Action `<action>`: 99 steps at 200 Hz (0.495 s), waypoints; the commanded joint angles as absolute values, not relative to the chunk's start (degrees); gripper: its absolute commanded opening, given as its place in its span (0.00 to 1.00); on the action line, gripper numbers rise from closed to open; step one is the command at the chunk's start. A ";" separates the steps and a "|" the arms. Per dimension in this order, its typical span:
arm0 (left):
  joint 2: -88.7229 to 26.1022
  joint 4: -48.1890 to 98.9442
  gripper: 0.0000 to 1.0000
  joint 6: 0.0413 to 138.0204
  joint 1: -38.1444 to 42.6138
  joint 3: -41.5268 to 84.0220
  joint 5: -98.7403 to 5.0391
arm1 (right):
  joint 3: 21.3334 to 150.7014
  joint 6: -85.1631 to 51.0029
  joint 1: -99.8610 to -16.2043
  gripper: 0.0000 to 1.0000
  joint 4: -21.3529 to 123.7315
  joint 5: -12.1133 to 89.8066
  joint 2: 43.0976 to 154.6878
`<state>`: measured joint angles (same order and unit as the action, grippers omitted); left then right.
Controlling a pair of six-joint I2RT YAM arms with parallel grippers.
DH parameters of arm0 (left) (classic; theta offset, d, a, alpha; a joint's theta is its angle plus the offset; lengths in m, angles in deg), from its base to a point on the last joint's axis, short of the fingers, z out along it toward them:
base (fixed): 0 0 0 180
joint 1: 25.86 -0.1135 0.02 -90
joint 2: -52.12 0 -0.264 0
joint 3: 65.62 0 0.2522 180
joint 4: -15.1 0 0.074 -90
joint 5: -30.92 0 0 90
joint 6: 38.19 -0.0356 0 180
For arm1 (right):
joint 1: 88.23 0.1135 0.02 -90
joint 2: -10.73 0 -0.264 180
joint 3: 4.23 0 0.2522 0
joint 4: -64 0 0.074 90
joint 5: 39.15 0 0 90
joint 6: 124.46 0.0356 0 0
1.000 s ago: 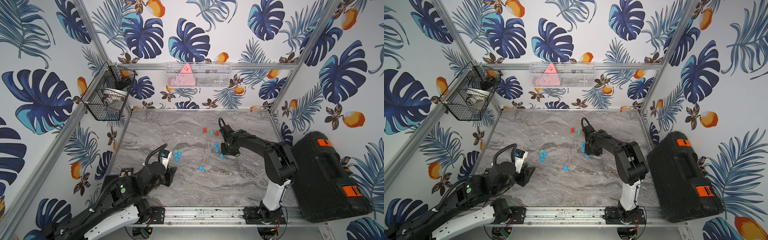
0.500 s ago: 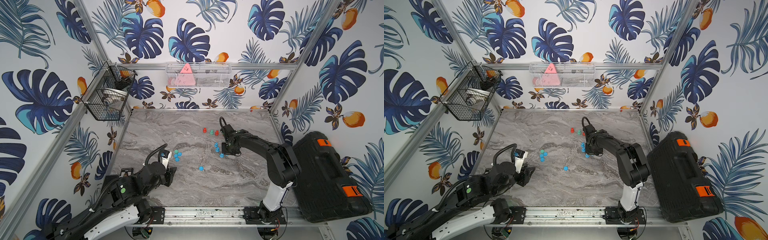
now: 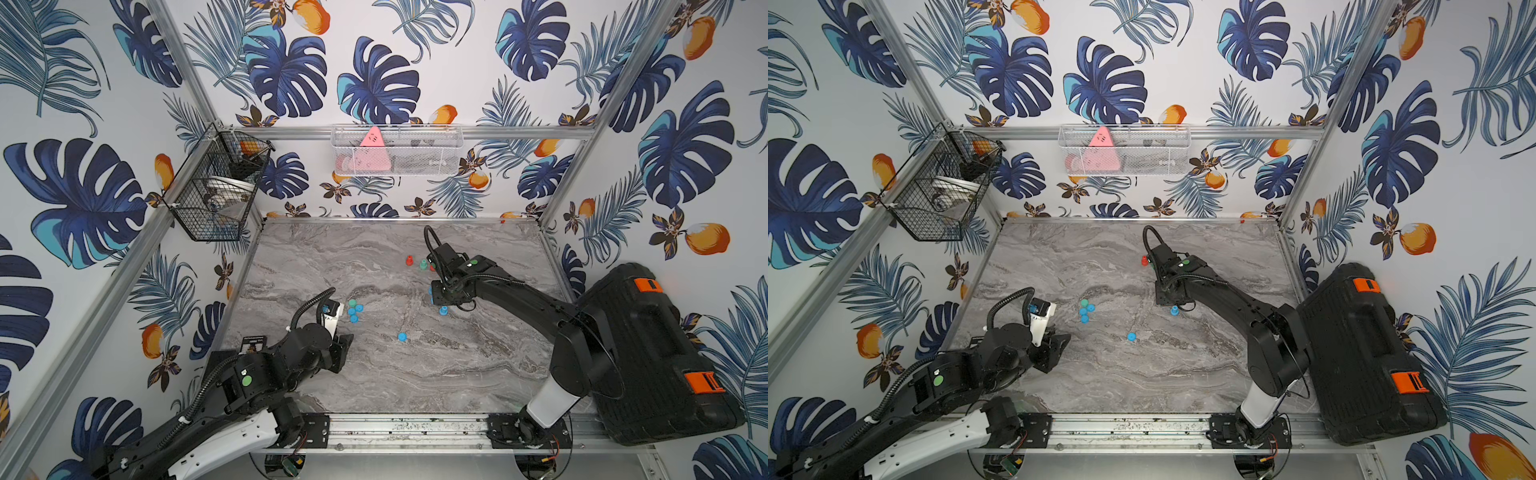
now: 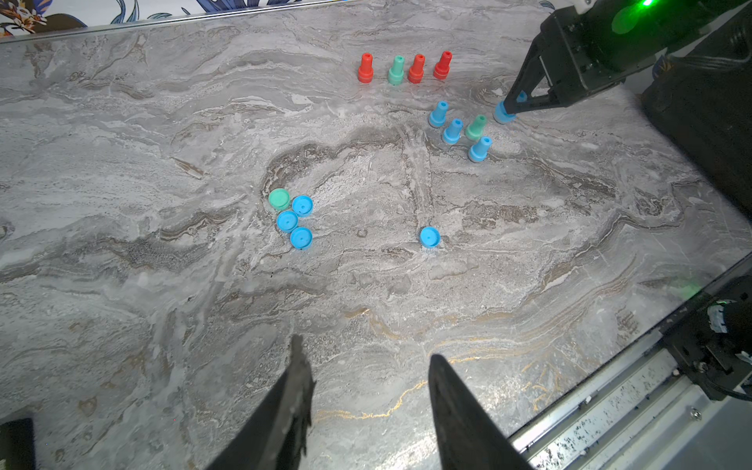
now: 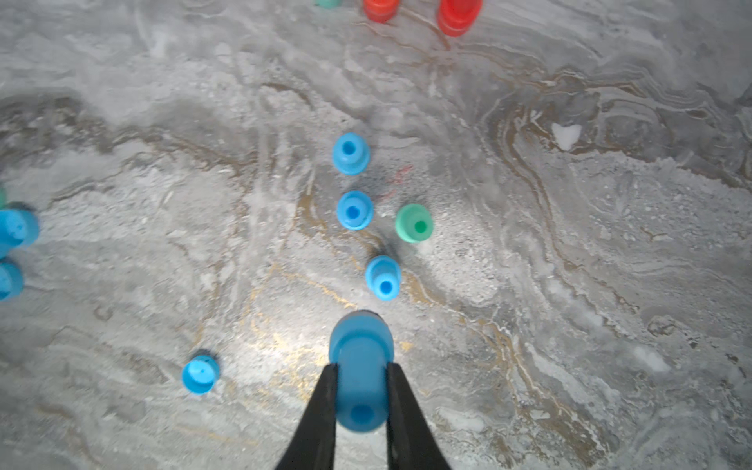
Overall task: Close the stamp cap
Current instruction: Pick up the stamp from the center of the board, then close the cover of the stamp.
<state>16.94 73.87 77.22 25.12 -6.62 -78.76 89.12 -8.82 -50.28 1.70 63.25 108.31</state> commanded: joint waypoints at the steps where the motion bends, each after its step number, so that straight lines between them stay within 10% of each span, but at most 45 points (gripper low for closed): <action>1: 16.96 72.81 0.51 76.95 25.18 -6.72 -79.22 | 91.00 -6.83 -46.61 0.21 -0.74 63.82 109.73; 99: 17.36 72.96 0.51 76.99 25.20 -6.77 -79.29 | 94.21 -4.42 -37.17 0.20 2.20 61.86 121.93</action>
<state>17.25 73.87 77.22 25.12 -6.62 -78.78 93.64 -5.67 -37.67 1.07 62.64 120.81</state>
